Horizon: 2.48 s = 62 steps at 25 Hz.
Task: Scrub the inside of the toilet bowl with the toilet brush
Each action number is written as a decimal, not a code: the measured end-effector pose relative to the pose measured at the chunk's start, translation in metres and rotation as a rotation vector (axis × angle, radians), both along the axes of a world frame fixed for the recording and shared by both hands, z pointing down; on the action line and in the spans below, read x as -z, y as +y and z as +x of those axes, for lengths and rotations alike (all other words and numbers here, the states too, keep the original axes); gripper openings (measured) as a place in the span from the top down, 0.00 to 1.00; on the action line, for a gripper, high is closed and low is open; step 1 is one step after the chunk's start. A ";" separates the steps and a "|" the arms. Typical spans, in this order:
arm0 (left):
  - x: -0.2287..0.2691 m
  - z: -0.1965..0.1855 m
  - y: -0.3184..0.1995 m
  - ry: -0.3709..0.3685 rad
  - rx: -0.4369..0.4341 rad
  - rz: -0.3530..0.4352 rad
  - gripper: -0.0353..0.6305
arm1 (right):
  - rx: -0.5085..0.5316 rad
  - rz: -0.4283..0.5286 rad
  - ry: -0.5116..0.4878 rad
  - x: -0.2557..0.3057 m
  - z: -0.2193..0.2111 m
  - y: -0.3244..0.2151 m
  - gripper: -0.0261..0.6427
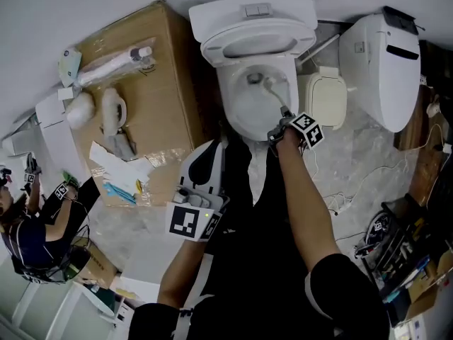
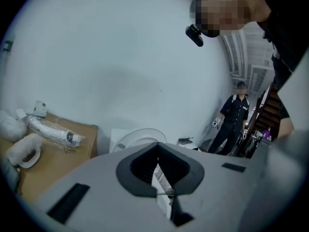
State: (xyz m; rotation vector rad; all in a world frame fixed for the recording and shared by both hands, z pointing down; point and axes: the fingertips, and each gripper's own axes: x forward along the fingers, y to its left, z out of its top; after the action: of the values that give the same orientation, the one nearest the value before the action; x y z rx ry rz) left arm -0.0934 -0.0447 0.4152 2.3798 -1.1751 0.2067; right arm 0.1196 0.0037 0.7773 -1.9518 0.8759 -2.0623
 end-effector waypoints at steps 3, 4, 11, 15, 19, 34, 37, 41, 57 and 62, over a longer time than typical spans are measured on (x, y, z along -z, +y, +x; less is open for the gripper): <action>-0.013 -0.007 0.002 -0.017 -0.032 -0.016 0.94 | -0.245 0.020 -0.081 -0.015 -0.006 0.004 0.79; -0.016 -0.008 0.003 -0.017 -0.040 -0.018 0.93 | -0.309 0.035 -0.103 -0.019 -0.009 0.003 0.79; -0.035 -0.013 0.005 0.010 -0.051 -0.037 0.93 | -0.495 0.099 -0.166 -0.045 -0.013 -0.011 0.79; -0.044 -0.016 0.001 0.027 -0.039 -0.040 0.93 | -0.480 0.100 -0.197 -0.058 -0.022 -0.022 0.79; -0.050 -0.016 0.002 0.024 -0.040 -0.049 0.93 | -0.458 0.097 -0.238 -0.068 -0.037 -0.027 0.79; -0.057 -0.026 0.001 0.040 0.031 -0.055 0.93 | 0.246 0.009 -0.099 -0.088 -0.070 -0.015 0.79; -0.057 -0.025 0.001 0.039 0.048 -0.056 0.94 | 0.439 -0.007 -0.042 -0.086 -0.071 -0.007 0.79; -0.057 -0.019 0.001 0.035 0.064 -0.056 0.94 | 0.736 -0.029 0.044 -0.083 -0.069 0.006 0.79; -0.063 0.015 0.005 0.059 0.161 -0.069 0.94 | 1.969 -0.036 0.295 -0.081 -0.017 0.010 0.79; -0.064 0.019 0.005 0.068 0.222 -0.065 0.94 | 2.310 0.017 0.426 -0.083 -0.008 -0.005 0.79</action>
State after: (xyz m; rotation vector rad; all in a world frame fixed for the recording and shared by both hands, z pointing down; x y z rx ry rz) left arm -0.0744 -0.0402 0.4791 2.1630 -1.3663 0.0881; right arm 0.1118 -0.0017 0.8603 -0.5973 4.2747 -1.3709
